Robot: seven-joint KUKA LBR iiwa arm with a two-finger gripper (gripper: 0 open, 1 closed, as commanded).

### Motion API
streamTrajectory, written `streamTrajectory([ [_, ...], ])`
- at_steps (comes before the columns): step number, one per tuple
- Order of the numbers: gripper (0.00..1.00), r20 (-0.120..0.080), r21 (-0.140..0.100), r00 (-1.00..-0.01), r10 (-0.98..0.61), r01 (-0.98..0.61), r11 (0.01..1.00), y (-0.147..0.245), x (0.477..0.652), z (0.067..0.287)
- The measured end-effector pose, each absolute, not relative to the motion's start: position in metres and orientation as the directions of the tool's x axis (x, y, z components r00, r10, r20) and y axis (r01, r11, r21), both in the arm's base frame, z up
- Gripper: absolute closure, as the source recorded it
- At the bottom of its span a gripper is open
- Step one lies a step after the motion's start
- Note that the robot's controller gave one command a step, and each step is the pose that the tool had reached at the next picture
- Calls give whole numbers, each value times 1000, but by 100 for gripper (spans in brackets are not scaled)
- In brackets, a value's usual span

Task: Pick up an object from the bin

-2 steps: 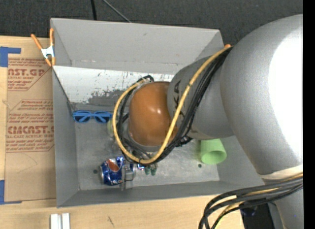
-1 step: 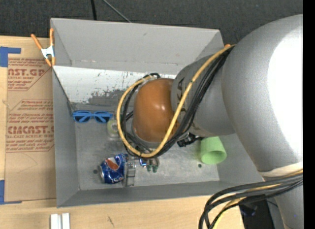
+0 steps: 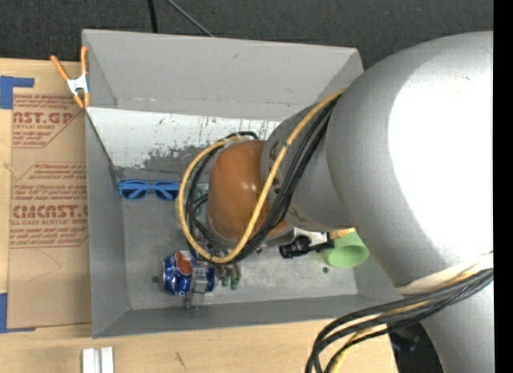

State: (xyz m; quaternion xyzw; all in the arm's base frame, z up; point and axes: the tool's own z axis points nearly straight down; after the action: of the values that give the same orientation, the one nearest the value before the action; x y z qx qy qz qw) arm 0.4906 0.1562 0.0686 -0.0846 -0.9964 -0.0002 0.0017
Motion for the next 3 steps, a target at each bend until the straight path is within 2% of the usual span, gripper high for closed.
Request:
streamTrajectory([
  [1,0,5,1,-986,169,169,986,157,490,68],
  [2,100,5,1,-986,168,168,986,157,490,68],
  [3,100,-2,3,-986,167,167,986,158,490,103],
])
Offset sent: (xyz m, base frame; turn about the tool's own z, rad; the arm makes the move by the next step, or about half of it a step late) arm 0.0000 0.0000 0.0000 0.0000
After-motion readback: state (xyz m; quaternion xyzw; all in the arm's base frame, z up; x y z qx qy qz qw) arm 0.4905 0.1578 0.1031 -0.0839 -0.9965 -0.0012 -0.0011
